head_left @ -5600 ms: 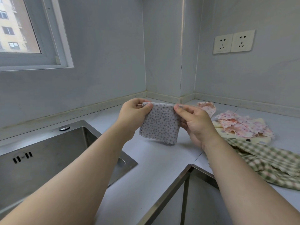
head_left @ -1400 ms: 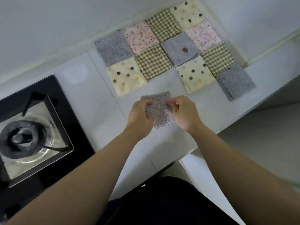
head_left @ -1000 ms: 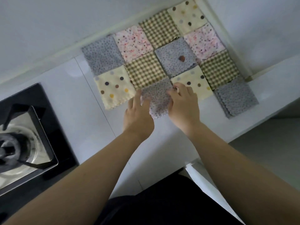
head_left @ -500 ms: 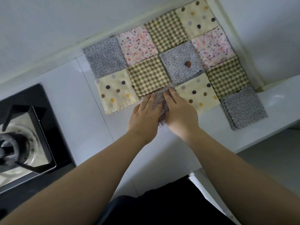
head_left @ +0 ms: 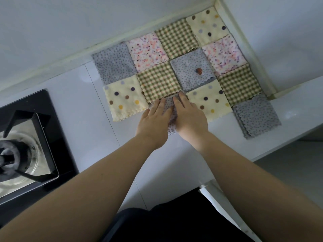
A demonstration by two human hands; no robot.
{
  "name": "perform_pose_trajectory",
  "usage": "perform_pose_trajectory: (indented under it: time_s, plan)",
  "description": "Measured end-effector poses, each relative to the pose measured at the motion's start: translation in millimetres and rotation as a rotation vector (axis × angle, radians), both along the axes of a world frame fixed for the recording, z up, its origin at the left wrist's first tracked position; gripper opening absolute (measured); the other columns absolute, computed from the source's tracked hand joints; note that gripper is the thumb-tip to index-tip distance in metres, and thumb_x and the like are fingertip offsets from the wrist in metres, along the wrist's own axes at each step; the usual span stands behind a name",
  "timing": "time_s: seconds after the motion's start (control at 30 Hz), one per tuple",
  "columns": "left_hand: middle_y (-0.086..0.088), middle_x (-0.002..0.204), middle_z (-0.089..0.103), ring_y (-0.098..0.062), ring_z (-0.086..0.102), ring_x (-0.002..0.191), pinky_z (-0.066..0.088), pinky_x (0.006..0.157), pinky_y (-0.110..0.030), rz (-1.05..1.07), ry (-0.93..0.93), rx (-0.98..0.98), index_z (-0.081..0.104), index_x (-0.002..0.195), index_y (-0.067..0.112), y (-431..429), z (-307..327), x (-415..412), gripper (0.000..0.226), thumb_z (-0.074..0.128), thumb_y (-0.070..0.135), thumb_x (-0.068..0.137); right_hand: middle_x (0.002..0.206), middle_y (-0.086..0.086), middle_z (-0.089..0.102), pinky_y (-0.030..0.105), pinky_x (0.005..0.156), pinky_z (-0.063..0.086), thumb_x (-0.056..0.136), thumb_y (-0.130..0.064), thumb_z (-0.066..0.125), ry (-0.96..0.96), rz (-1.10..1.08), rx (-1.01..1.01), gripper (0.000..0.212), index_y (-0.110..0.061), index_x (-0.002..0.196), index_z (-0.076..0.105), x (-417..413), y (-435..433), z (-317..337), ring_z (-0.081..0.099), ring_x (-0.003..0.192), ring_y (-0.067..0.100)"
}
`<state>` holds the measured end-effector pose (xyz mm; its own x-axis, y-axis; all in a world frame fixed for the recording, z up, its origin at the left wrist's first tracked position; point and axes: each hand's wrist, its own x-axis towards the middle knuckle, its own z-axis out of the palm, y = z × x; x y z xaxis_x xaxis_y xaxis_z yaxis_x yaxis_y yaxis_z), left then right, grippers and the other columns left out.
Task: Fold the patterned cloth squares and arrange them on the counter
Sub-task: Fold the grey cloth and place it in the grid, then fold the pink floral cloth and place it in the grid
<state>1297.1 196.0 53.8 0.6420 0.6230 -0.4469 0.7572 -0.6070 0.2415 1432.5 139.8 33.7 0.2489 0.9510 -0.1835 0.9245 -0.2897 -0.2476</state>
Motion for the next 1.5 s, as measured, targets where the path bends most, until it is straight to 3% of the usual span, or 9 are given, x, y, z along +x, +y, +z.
perform_pose_trajectory:
  time_s: [0.1, 0.2, 0.33, 0.57, 0.7, 0.8, 1.03, 1.3, 1.5]
  plan:
    - [-0.003, 0.170, 0.001, -0.019, -0.003, 0.157, 0.010, 0.127, -0.038, 0.064, -0.088, -0.001, 0.019, 0.159, 0.023, -7, 13, -7, 0.068, 0.049, 0.014, 0.099, 0.155, 0.007, 0.046, 0.038, 0.069, 0.052, 0.087, -0.008, 0.064, -0.009, -0.048, 0.076, 0.056, -0.012, 0.142, 0.054, -3, 0, 6, 0.063, 0.102, 0.032]
    - [0.002, 0.163, 0.030, -0.018, 0.023, 0.151, 0.022, 0.121, -0.035, 0.219, -0.196, -0.031, 0.044, 0.149, 0.023, -19, 30, -28, 0.048, 0.049, 0.015, 0.102, 0.110, 0.008, 0.068, 0.032, 0.053, 0.044, 0.082, -0.002, 0.053, 0.076, -0.133, 0.241, 0.027, -0.009, 0.103, 0.070, -12, 2, 16, 0.063, 0.078, 0.031]
    - [0.009, 0.136, 0.056, -0.015, 0.052, 0.125, 0.044, 0.104, -0.032, 0.560, -0.250, -0.118, 0.062, 0.127, 0.026, -37, 51, -75, 0.030, 0.047, 0.017, 0.103, 0.063, 0.005, 0.058, 0.022, 0.047, 0.019, 0.080, -0.009, 0.046, 0.151, -0.100, 0.329, 0.022, -0.011, 0.070, 0.065, -44, 9, 33, 0.046, 0.053, 0.023]
    - [0.014, 0.102, 0.069, -0.005, 0.063, 0.089, 0.048, 0.068, -0.017, 0.935, -0.345, -0.143, 0.070, 0.106, 0.028, -83, 69, -165, 0.022, 0.052, 0.018, 0.101, 0.074, 0.000, 0.061, 0.028, 0.050, 0.033, 0.090, -0.008, 0.049, 0.203, 0.117, 0.154, 0.020, -0.012, 0.081, 0.066, -133, -10, 58, 0.057, 0.065, 0.025]
    - [0.012, 0.092, 0.070, -0.011, 0.067, 0.087, 0.055, 0.076, -0.027, 0.998, -0.489, -0.138, 0.071, 0.099, 0.023, -110, 76, -211, 0.021, 0.054, 0.012, 0.099, 0.083, 0.001, 0.065, 0.034, 0.060, 0.049, 0.092, -0.011, 0.048, 0.219, 0.179, 0.073, 0.020, -0.014, 0.088, 0.067, -185, -36, 76, 0.060, 0.074, 0.027]
    - [0.012, 0.090, 0.069, -0.012, 0.066, 0.081, 0.051, 0.068, -0.026, 1.000, -0.581, -0.127, 0.071, 0.096, 0.023, -135, 77, -249, 0.020, 0.054, 0.013, 0.100, 0.083, 0.001, 0.065, 0.032, 0.061, 0.049, 0.092, -0.011, 0.048, 0.178, 0.188, 0.068, 0.020, -0.014, 0.088, 0.068, -225, -59, 86, 0.061, 0.073, 0.026]
    - [0.016, 0.089, 0.068, -0.007, 0.067, 0.080, 0.047, 0.065, -0.015, 0.992, -0.660, -0.075, 0.068, 0.098, 0.028, -228, 80, -374, 0.020, 0.054, 0.014, 0.100, 0.083, 0.002, 0.062, 0.028, 0.057, 0.041, 0.093, -0.012, 0.047, 0.137, 0.191, -0.014, 0.019, -0.018, 0.081, 0.060, -346, -143, 98, 0.058, 0.074, 0.027]
    - [0.011, 0.088, 0.071, -0.007, 0.067, 0.078, 0.043, 0.055, -0.015, 1.286, -0.701, -0.041, 0.067, 0.092, 0.031, -330, 88, -554, 0.020, 0.055, 0.016, 0.099, 0.065, 0.000, 0.054, 0.028, 0.051, 0.031, 0.087, -0.007, 0.044, 0.167, 0.314, -0.038, 0.027, -0.017, 0.063, 0.046, -513, -208, 114, 0.054, 0.064, 0.025]
    - [0.012, 0.092, 0.072, -0.005, 0.070, 0.080, 0.043, 0.057, -0.016, 1.506, -0.797, 0.047, 0.068, 0.100, 0.029, -352, 104, -658, 0.021, 0.051, 0.017, 0.101, 0.080, -0.003, 0.064, 0.033, 0.065, 0.052, 0.091, -0.015, 0.043, 0.141, 0.520, -0.065, 0.025, -0.019, 0.081, 0.065, -623, -208, 132, 0.059, 0.074, 0.023]
